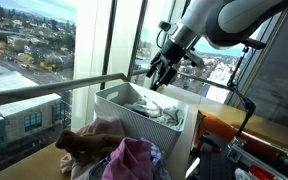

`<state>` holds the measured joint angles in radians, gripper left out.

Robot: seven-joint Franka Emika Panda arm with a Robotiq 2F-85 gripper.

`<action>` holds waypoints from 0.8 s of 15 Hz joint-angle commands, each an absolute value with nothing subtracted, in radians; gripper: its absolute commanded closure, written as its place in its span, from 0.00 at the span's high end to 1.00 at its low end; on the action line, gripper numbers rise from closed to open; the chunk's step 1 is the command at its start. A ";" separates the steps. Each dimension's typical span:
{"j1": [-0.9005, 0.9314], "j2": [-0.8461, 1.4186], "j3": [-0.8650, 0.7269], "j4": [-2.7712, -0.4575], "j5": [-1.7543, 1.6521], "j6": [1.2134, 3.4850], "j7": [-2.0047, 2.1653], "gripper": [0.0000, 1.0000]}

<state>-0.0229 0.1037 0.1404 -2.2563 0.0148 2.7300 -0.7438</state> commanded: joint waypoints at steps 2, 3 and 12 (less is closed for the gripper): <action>-0.075 0.186 0.071 -2.201 0.026 2.783 -0.826 1.00; -0.082 0.216 0.066 -2.188 0.020 2.801 -0.827 1.00; -0.063 0.678 0.003 -1.893 -0.191 2.925 -0.719 1.00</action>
